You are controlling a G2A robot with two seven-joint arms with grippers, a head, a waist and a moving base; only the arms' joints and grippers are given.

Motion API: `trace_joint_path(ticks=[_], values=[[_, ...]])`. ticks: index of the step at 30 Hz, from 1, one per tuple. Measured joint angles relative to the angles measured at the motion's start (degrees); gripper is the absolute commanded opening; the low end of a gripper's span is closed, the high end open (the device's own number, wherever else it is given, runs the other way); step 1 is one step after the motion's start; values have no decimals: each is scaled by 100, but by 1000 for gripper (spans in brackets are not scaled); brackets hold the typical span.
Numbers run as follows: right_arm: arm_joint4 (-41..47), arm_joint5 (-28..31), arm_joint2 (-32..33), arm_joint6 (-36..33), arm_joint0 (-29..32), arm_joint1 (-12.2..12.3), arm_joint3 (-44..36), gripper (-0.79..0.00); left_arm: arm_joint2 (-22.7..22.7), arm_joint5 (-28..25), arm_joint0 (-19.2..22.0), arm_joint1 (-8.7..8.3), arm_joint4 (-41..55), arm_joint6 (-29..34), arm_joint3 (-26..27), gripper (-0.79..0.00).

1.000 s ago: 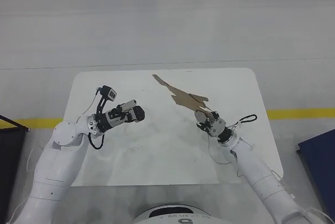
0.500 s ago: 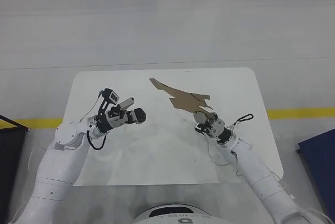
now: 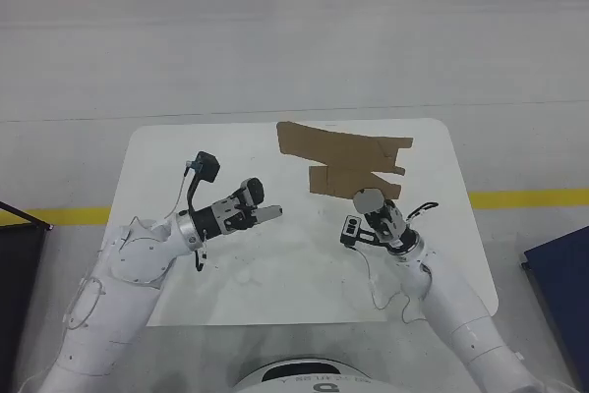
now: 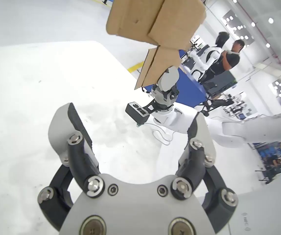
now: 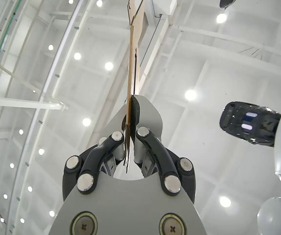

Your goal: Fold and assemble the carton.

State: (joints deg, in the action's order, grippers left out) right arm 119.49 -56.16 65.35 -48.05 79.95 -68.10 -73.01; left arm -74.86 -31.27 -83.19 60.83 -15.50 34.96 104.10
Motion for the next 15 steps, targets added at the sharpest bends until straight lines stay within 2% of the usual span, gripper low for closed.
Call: trace_joint_path(ticks=[4, 7, 12, 14, 15], values=[[213, -194, 12, 294, 21, 8, -79, -785, 131, -91, 71, 17, 262, -48, -20, -114], [314, -185, -5, 424, 56, 21, -208, -785, 248, 4, 227, 22, 674, 230, -151, -166], [525, -184, -75, 666, 119, 68, -413, -785, 492, 176, 630, 48, 1017, 640, -450, -197], [598, -184, -94, 769, 128, 86, -446, -785, 611, 182, 754, 67, 1033, 687, -529, -234], [646, -184, -111, 838, 130, 97, -456, -785, 699, 178, 830, 80, 1059, 734, -573, -286]])
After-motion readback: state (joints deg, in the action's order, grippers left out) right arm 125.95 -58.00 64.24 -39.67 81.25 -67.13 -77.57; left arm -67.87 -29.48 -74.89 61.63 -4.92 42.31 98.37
